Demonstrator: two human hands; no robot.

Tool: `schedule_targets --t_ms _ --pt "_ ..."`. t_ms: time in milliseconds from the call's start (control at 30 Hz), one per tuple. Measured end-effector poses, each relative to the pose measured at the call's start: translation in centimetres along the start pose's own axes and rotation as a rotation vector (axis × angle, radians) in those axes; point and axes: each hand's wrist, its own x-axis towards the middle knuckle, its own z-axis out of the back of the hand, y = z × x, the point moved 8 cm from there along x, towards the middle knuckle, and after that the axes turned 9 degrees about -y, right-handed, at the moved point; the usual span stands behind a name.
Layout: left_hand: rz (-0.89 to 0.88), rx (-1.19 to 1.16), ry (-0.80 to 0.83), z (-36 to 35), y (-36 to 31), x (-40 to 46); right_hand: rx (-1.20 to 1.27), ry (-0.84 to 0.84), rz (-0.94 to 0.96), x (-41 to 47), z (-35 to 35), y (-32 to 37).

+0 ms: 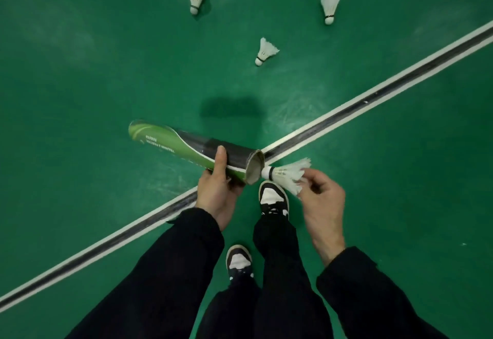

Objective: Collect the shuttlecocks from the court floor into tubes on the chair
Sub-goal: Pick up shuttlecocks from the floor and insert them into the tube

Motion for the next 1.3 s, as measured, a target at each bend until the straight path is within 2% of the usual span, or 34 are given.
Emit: schedule_targets --t_ms 67,133,233,300,433,533,633,733,867,1000,1100,1200,1300 --pt "0.039 0.002 -0.005 -1.6 -1.6 -4.7 -0.079 0.107 0.035 -2.5 -0.2 3.6" --pt "0.049 0.007 0.029 -3.5 -3.3 -8.5 -0.177 0.127 0.143 -3.8 -0.4 7.5" --pt "0.022 -0.007 0.098 -6.4 -7.0 -12.9 -0.326 -0.048 0.243 -3.8 1.4 13.6" --pt "-0.007 -0.025 0.121 -7.8 -10.2 -14.9 -0.323 -0.079 0.317 -4.1 2.0 18.6" --pt "-0.047 -0.057 0.140 -9.7 -16.4 -16.5 -0.247 0.203 0.452 -5.1 -0.9 25.6" --pt "-0.064 -0.046 0.141 -10.7 -20.2 -16.0 -0.344 0.415 0.391 -4.7 -4.5 28.5" --pt "-0.055 0.025 0.176 -12.1 -22.9 -14.8 -0.415 0.508 0.200 -2.3 -8.0 30.0" --pt "-0.066 0.033 0.195 -13.7 -25.7 -12.2 -0.233 0.477 0.052 0.7 -10.8 31.1" --pt "-0.058 -0.012 0.168 -15.5 -27.8 -8.1 -0.202 0.356 0.091 4.3 -12.3 31.9" --pt "-0.003 0.034 0.160 -17.6 -26.9 -5.3 -0.250 0.487 0.014 7.5 -14.9 31.2" --pt "0.012 -0.022 0.095 -18.4 -26.9 -1.7 -0.154 0.541 0.041 10.0 -16.0 31.6" --pt "0.003 -0.123 0.061 -19.0 -27.0 2.7 -0.030 0.369 0.078 14.0 -15.0 30.9" --pt "-0.014 -0.129 0.020 -18.9 -26.6 7.8 -0.118 0.201 -0.006 20.5 -15.2 25.1"
